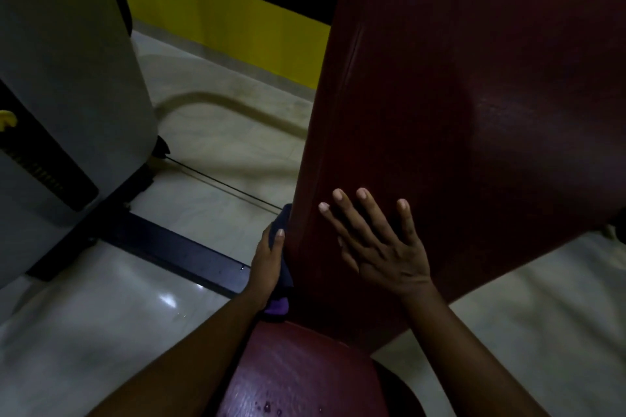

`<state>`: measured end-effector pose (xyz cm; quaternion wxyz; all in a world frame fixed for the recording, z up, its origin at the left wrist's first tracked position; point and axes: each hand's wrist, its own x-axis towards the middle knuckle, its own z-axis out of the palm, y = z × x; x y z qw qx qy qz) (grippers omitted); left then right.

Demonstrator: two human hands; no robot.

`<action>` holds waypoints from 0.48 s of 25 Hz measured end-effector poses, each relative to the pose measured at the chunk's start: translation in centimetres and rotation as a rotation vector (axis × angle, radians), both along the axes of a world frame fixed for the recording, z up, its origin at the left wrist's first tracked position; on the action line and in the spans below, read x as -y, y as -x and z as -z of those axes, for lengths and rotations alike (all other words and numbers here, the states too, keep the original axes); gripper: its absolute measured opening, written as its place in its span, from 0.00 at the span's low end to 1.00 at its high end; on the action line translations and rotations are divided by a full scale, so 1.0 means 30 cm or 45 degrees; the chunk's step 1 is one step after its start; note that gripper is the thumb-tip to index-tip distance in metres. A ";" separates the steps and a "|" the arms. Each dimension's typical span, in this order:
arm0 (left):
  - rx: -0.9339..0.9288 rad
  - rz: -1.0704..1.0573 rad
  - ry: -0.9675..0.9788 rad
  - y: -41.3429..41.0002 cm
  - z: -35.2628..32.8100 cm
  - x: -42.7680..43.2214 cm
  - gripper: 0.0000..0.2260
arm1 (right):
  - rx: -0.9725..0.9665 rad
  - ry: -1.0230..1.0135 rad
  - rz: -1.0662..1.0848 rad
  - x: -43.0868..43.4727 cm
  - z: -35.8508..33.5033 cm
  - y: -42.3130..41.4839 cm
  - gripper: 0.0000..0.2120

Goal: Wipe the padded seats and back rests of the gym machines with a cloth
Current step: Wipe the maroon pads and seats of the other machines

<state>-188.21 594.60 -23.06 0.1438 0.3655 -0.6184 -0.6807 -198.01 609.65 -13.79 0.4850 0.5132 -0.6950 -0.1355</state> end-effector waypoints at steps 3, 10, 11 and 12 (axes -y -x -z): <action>-0.050 -0.029 0.007 -0.005 -0.070 0.025 0.18 | 0.065 -0.068 0.061 -0.004 -0.017 -0.011 0.29; -0.114 -0.123 -0.264 -0.185 -0.423 0.016 0.21 | 0.890 -0.118 0.124 -0.008 -0.217 -0.240 0.38; -0.105 -0.128 -0.311 -0.224 -0.456 0.003 0.21 | 1.030 -0.077 0.119 -0.005 -0.248 -0.297 0.37; -0.092 -0.133 -0.346 -0.264 -0.492 -0.016 0.21 | 1.186 -0.027 0.107 -0.003 -0.285 -0.359 0.35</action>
